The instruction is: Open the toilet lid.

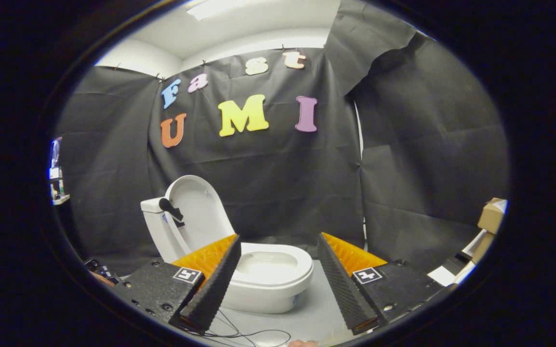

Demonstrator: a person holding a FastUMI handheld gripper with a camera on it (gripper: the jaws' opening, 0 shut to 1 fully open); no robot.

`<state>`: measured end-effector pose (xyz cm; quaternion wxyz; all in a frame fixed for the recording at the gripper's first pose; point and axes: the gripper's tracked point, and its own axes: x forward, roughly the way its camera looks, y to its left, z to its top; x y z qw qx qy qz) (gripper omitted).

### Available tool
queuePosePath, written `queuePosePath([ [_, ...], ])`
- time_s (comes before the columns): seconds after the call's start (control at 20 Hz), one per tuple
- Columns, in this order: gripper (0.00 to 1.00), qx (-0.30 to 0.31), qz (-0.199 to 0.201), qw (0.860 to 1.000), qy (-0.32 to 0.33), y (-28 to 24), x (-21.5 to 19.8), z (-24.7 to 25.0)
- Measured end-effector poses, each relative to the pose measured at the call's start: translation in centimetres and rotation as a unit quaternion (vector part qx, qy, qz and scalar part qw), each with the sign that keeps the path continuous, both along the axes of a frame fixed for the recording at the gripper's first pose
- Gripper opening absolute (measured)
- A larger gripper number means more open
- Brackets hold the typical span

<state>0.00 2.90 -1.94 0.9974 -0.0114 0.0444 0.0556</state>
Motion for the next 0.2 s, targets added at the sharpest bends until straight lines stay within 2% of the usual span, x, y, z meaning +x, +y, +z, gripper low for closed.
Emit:
queuePosePath([
  [0.2, 0.99, 0.016, 0.000, 1.000, 0.001, 0.02, -0.03, 0.24],
])
